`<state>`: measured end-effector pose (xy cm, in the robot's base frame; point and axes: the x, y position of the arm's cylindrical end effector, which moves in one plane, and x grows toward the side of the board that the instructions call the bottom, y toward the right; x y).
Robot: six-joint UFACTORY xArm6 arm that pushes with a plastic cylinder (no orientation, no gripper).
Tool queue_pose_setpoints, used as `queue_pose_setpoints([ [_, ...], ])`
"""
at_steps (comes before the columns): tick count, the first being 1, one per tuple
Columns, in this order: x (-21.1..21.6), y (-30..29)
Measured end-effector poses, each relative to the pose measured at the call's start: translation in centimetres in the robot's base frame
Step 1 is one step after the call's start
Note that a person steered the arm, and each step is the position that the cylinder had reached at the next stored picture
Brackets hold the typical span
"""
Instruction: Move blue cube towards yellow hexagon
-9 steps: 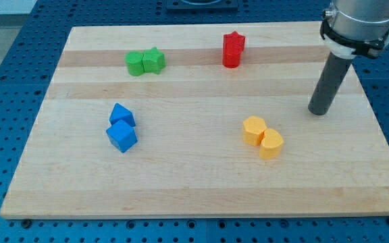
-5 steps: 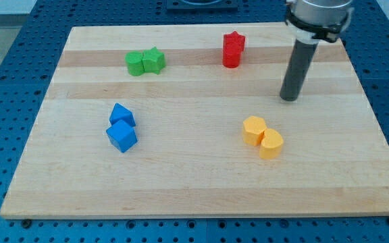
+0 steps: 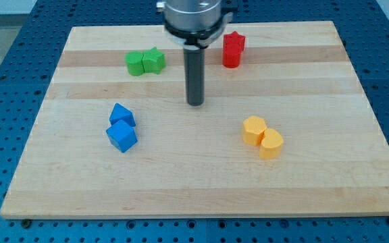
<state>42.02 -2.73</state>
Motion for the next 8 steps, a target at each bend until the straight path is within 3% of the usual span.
queue_pose_setpoints([
  [1, 2.1, -2.3],
  [3, 11.5, -3.3],
  [4, 15.6, -7.7],
  [5, 15.9, -13.5],
  [6, 12.2, -17.9],
  [8, 8.8, -14.0],
])
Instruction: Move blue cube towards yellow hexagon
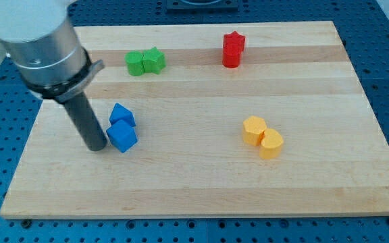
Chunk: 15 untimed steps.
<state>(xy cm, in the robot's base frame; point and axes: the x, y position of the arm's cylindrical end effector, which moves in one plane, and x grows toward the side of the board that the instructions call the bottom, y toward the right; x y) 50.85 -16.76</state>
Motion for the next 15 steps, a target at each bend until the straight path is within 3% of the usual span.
queue_pose_setpoints([
  [2, -0.2, 6.0],
  [3, -1.1, 6.8],
  [5, -3.0, 1.1],
  [6, -6.4, 2.3],
  [8, -3.6, 4.5],
  [12, -4.4, 13.7],
  [14, -6.0, 12.5],
  [15, -9.0, 12.9],
])
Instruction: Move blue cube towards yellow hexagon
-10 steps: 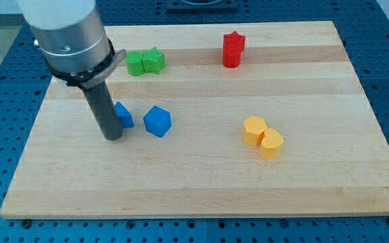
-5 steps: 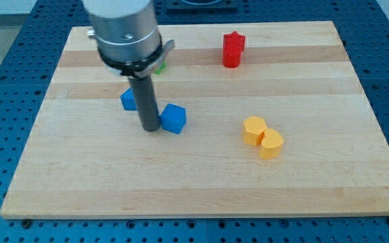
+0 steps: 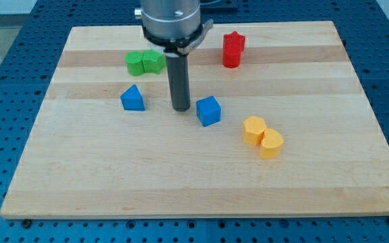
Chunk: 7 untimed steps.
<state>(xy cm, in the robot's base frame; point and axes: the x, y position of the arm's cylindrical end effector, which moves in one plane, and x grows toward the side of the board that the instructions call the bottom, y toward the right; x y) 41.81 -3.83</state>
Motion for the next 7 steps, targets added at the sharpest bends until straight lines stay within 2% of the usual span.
queue_pose_setpoints([
  [1, -0.8, 2.1],
  [2, 2.4, 2.3],
  [3, 3.6, 2.3],
  [5, 3.7, -0.5],
  [7, 3.7, 4.5],
])
